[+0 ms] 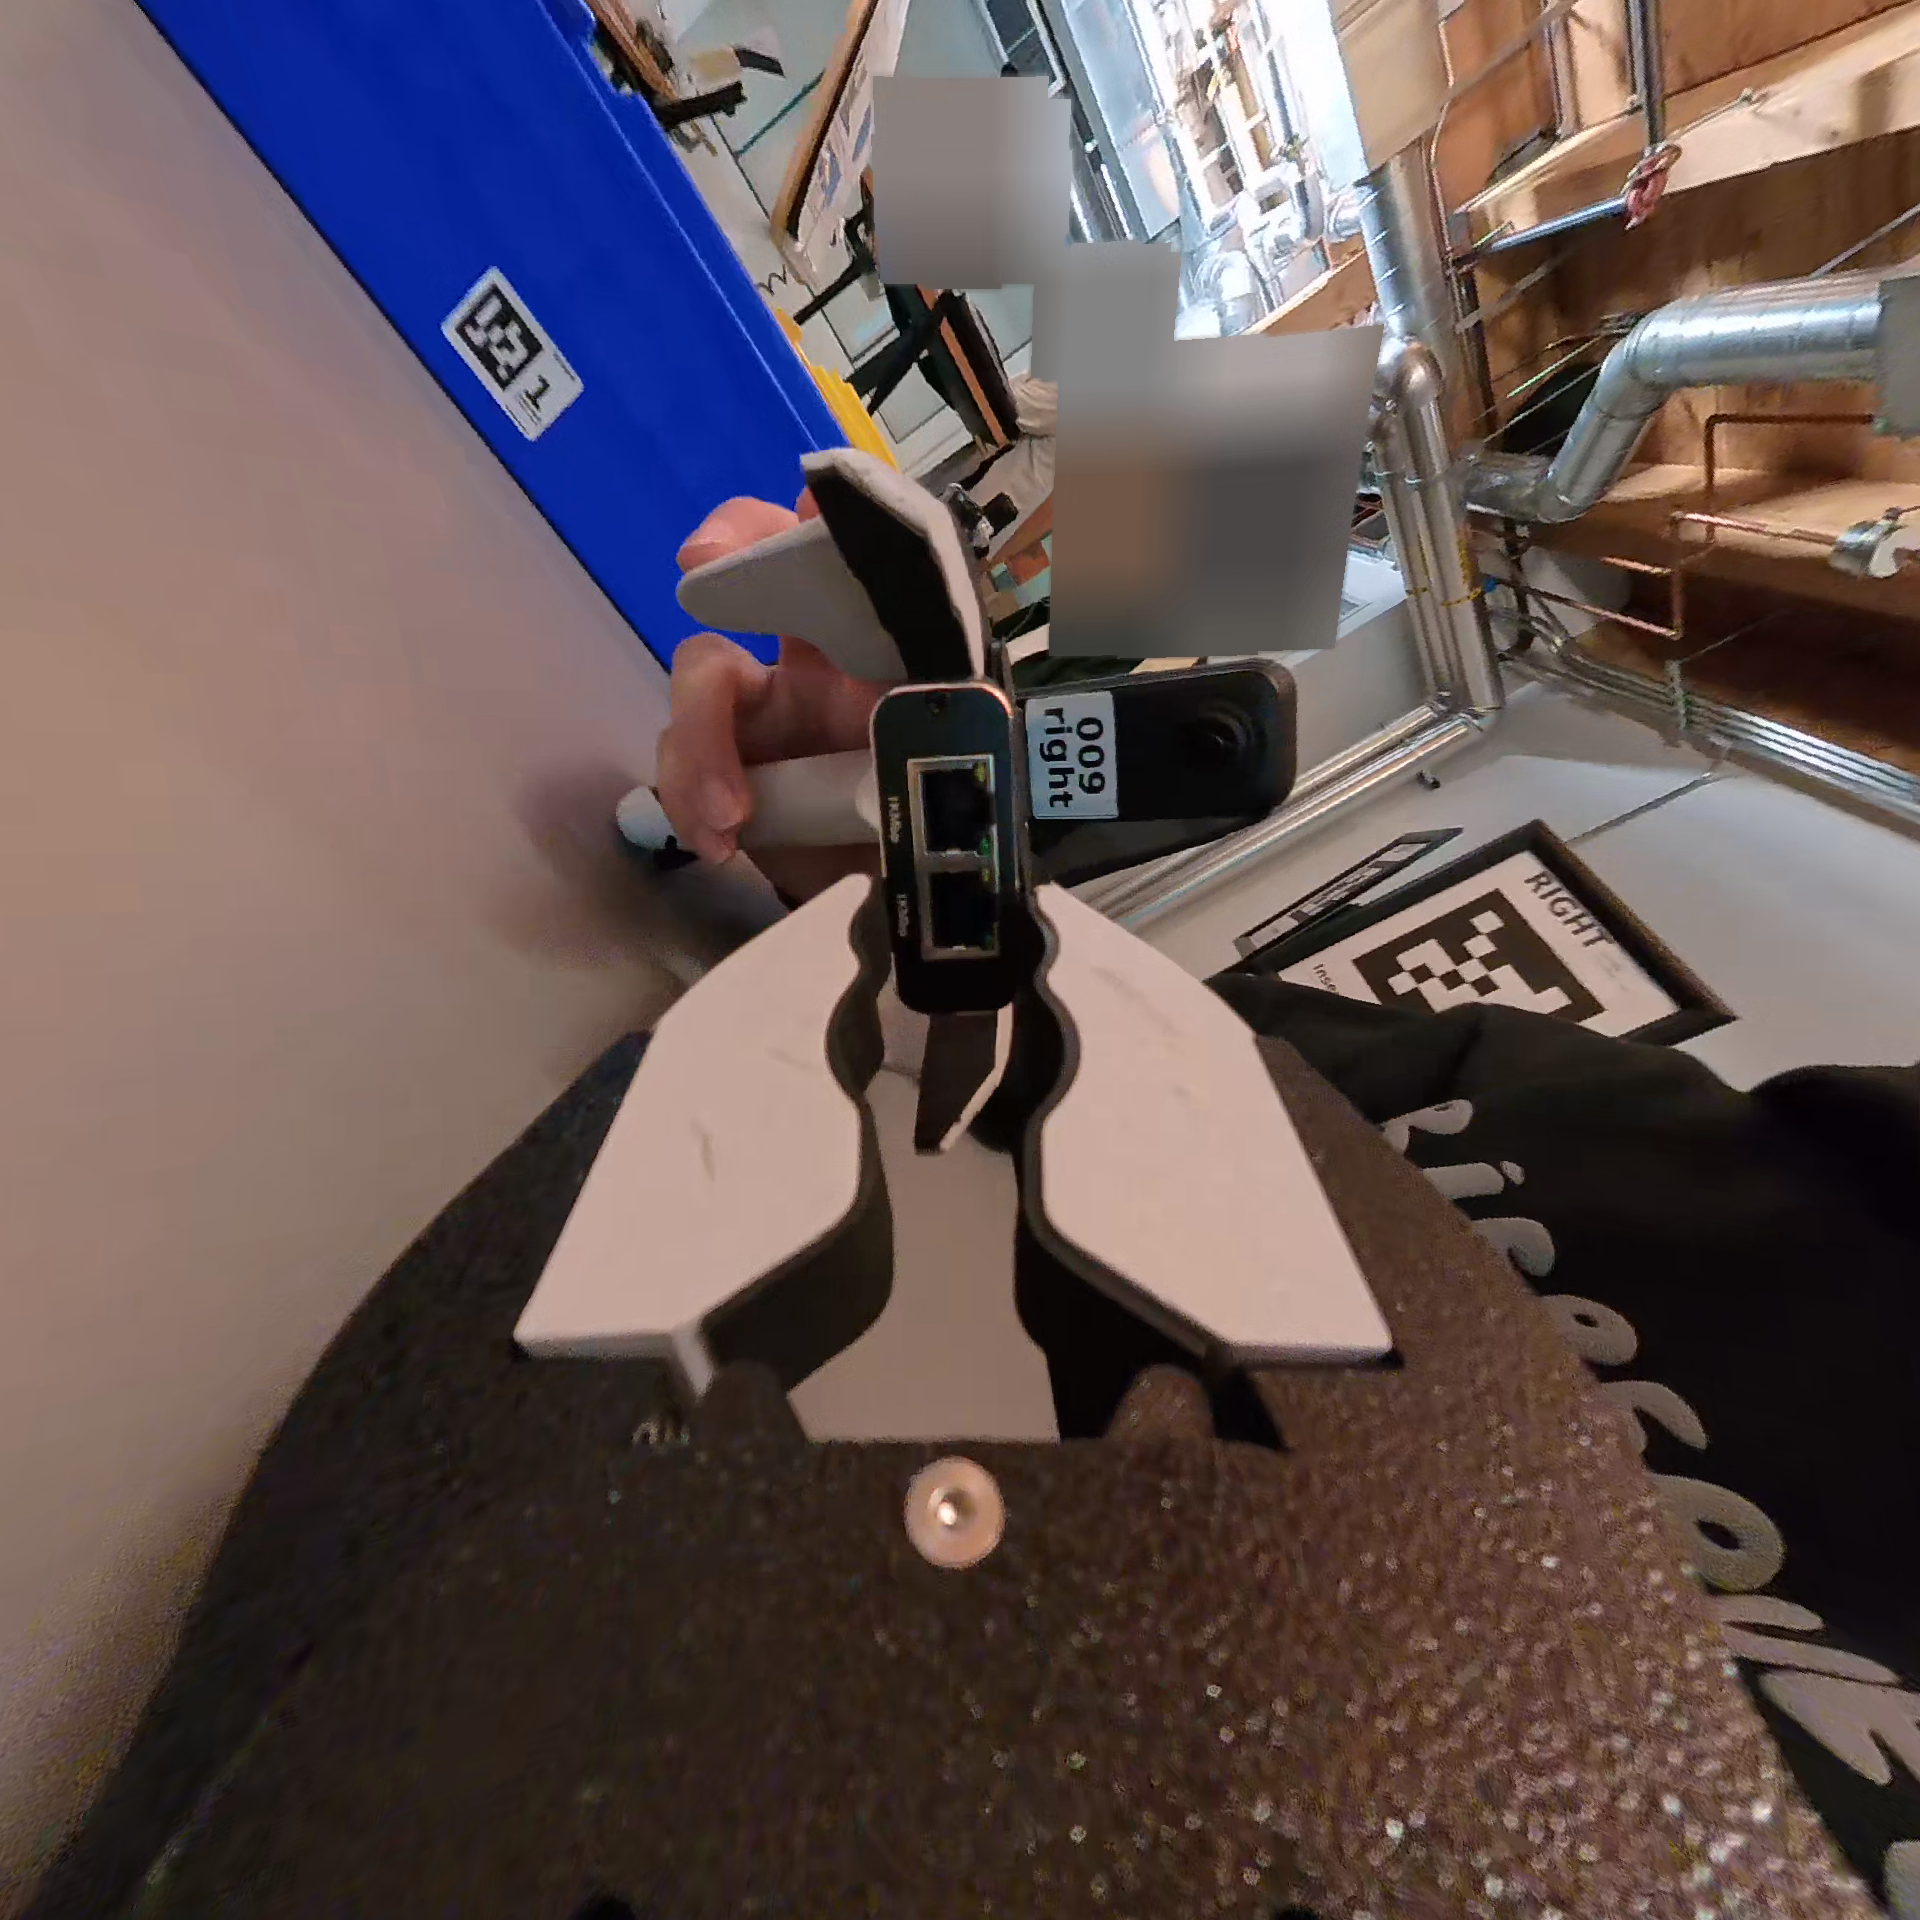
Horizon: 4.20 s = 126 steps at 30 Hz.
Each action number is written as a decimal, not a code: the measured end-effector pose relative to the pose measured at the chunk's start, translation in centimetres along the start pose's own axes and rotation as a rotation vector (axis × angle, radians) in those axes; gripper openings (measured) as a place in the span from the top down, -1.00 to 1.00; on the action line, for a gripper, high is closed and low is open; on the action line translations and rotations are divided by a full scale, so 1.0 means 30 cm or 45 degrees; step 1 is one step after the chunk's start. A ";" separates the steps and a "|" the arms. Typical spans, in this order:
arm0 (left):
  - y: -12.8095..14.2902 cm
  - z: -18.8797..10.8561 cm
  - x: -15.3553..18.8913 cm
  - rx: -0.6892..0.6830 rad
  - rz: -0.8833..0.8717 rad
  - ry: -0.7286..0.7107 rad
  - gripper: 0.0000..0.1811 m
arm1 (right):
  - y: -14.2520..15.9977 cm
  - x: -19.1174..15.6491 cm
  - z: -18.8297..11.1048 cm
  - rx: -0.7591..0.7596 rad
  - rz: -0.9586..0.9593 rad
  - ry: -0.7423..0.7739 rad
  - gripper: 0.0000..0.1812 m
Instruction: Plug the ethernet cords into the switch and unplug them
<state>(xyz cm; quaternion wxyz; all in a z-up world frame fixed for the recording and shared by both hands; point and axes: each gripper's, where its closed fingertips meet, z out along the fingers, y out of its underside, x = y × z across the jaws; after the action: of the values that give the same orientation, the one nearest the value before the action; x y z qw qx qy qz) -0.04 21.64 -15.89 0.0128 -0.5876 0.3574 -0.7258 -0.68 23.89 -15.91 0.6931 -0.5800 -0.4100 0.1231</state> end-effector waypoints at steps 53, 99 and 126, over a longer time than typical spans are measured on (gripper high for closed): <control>-0.524 -1.324 -0.169 -1.224 1.544 -1.934 0.36 | -0.047 0.090 -0.075 0.225 0.726 -0.181 0.18; 0.044 -0.553 -0.178 -0.154 0.101 -1.223 0.95 | -0.147 0.049 -0.192 0.545 0.822 -0.445 0.18; 0.411 -0.296 -0.111 -0.986 1.095 -0.603 0.84 | -0.123 0.013 -0.154 0.415 0.763 -0.483 0.18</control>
<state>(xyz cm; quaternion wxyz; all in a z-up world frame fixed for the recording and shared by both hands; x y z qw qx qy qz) -11.62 18.41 -25.76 0.1688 -0.4981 0.7865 -0.3237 1.72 19.81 -12.36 0.6214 -0.5234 -0.3182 0.4886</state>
